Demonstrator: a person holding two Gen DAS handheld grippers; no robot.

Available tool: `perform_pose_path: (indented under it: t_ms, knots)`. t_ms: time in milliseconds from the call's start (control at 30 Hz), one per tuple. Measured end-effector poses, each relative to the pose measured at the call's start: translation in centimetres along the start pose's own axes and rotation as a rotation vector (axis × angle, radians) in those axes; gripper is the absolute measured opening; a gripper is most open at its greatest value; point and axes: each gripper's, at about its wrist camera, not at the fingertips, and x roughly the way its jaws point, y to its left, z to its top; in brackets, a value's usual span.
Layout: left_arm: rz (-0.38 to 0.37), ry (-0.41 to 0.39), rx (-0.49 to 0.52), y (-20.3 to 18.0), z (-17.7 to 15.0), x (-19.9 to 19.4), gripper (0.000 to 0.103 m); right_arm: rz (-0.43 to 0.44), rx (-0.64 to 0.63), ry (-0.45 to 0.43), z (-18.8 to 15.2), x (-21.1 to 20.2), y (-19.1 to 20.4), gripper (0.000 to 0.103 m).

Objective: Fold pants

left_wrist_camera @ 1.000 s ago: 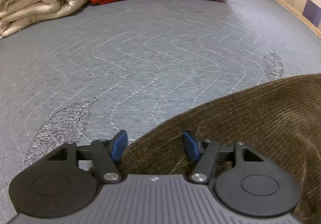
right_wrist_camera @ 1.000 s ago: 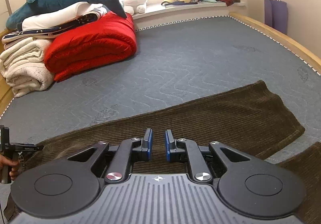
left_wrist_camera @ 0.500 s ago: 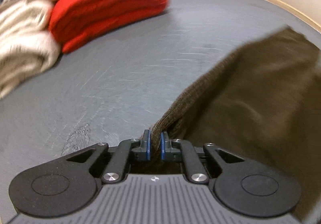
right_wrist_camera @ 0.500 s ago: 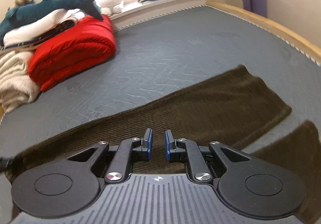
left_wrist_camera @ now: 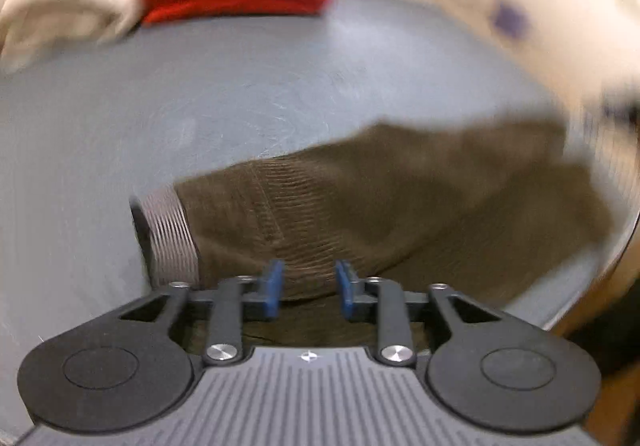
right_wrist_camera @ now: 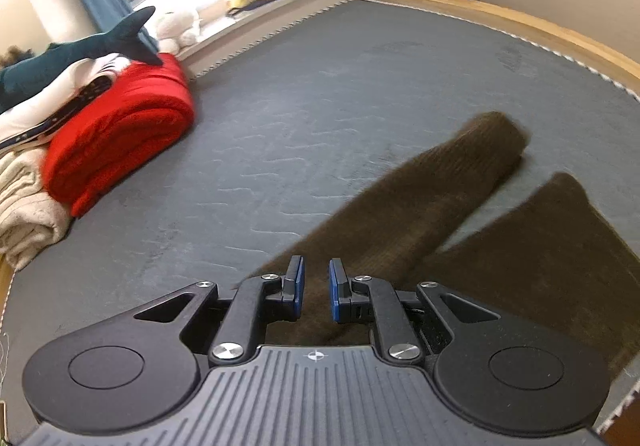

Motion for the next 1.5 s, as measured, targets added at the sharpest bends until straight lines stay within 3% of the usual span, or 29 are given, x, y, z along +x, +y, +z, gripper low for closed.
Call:
perform_pose_path:
  t_ms: [100,167,233,300,433,533,633,667,733,900,967,1033,1133,1300,1367,1400,1500]
  knots:
    - [-0.052,0.021,-0.248,2.3,-1.9,2.0,0.035,-0.015,0.032,0.002,-0.1,-0.1,-1.5,0.014]
    - [-0.052,0.059,-0.349,3.4,-2.4,3.8,0.035,-0.034,0.045,-0.003,-0.2,-0.1,-2.4,0.015]
    - [-0.052,0.069,-0.453,4.5,-2.8,5.6,0.044,-0.036,0.078,-0.018,-0.3,-0.2,-3.5,0.015]
    - [-0.033,0.077,-0.506,4.9,-2.1,7.1,0.046,-0.024,0.124,-0.030,-0.5,-0.2,-4.8,0.015]
    - [0.011,0.043,-0.482,5.3,-0.8,8.3,0.050,-0.002,0.227,-0.042,-0.7,0.3,-7.8,0.017]
    - [0.019,0.053,-0.526,5.9,-0.7,9.2,0.050,0.024,0.275,-0.066,-0.8,0.6,-9.7,0.017]
    - [0.026,0.055,-0.531,6.0,0.0,9.9,0.045,0.036,0.305,-0.077,-1.3,1.8,-11.0,0.017]
    - [0.040,0.055,-0.513,5.8,0.3,10.0,0.026,0.033,0.311,-0.072,-1.5,2.4,-11.3,0.017]
    - [0.089,0.038,-0.459,5.9,0.8,9.5,0.005,0.019,0.354,-0.042,-1.6,4.0,-11.9,0.018]
    - [0.119,-0.099,-0.400,5.2,2.2,7.1,0.004,0.051,0.413,-0.058,-0.6,6.9,-12.1,0.018]
    - [0.136,-0.133,-0.364,4.5,2.4,6.8,0.004,0.044,0.422,-0.050,-0.3,8.4,-12.2,0.025]
    - [0.145,-0.145,-0.340,4.2,2.5,6.9,0.004,0.014,0.417,-0.027,-0.1,10.3,-12.4,0.031]
    - [0.149,-0.152,-0.334,3.9,2.3,7.4,0.004,-0.038,0.451,0.015,-0.1,12.8,-13.0,0.032]
    - [0.149,-0.143,-0.311,3.5,2.3,8.0,0.004,-0.035,0.490,0.008,-0.4,14.4,-13.2,0.032]
    - [0.154,-0.141,-0.302,3.7,2.1,7.8,0.004,-0.027,0.500,0.011,-0.5,14.7,-13.1,0.026]
    - [0.156,-0.143,-0.297,3.6,2.2,7.9,0.004,-0.019,0.499,0.007,-0.5,14.8,-13.0,0.015]
    - [0.158,-0.150,-0.291,3.5,2.4,7.6,0.004,-0.031,0.463,-0.010,-0.1,14.4,-12.4,0.008]
